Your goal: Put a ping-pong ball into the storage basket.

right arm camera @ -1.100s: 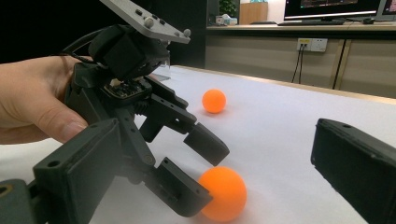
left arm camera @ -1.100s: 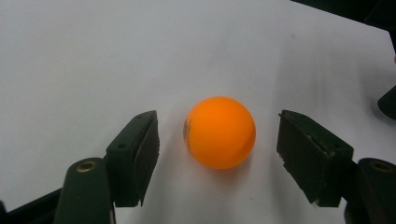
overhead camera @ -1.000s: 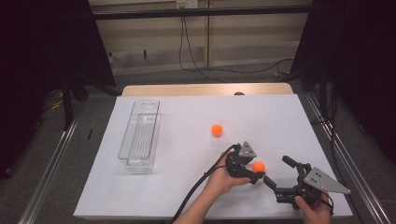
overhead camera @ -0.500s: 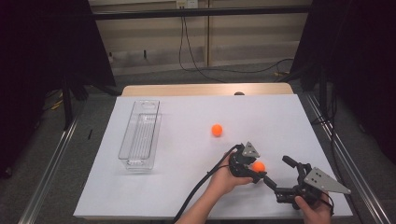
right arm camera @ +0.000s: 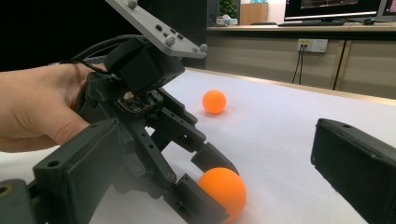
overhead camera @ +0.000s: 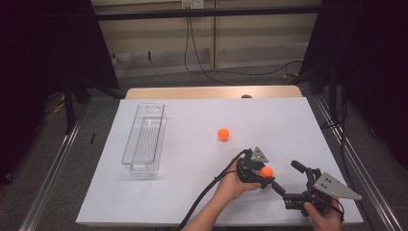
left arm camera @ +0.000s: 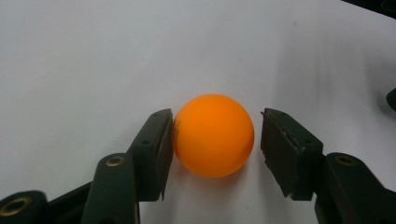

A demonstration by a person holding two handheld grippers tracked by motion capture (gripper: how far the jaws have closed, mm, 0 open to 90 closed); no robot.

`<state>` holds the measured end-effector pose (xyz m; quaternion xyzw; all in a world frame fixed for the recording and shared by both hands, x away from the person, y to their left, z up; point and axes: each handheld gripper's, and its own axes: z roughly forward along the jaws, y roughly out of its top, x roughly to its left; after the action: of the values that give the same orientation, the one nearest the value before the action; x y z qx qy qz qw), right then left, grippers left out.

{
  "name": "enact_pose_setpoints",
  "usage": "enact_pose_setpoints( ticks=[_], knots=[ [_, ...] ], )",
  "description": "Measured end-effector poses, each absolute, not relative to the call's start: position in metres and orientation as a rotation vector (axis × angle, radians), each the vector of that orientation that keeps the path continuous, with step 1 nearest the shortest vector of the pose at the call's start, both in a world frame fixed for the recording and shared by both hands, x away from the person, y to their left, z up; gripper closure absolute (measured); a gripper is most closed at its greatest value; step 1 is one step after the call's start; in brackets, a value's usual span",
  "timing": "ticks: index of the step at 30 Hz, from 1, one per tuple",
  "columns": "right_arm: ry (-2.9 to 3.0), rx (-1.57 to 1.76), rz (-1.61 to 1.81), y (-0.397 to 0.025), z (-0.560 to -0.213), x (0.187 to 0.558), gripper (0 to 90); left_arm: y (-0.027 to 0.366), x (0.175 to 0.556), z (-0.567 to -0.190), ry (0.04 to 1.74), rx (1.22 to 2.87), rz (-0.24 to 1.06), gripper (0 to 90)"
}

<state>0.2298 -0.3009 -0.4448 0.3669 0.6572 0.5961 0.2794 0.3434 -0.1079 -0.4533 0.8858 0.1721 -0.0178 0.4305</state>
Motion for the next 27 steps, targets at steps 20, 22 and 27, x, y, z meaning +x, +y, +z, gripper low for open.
enact_pose_setpoints(
  ticks=[20,22,27],
  knots=[
    [1.762,0.979,1.598,-0.3013,-0.4446,0.2298,2.0,-0.1050,0.3427,-0.4498,0.425,2.214,-0.067,50.8],
    [1.760,0.981,1.598,-0.3014,-0.4445,0.2297,2.0,-0.1036,0.3434,-0.4487,0.421,2.222,-0.070,50.9],
    [1.761,0.981,1.597,-0.3013,-0.4446,0.2298,1.9,-0.1003,0.3427,-0.4458,0.440,2.215,-0.098,50.9]
  ],
)
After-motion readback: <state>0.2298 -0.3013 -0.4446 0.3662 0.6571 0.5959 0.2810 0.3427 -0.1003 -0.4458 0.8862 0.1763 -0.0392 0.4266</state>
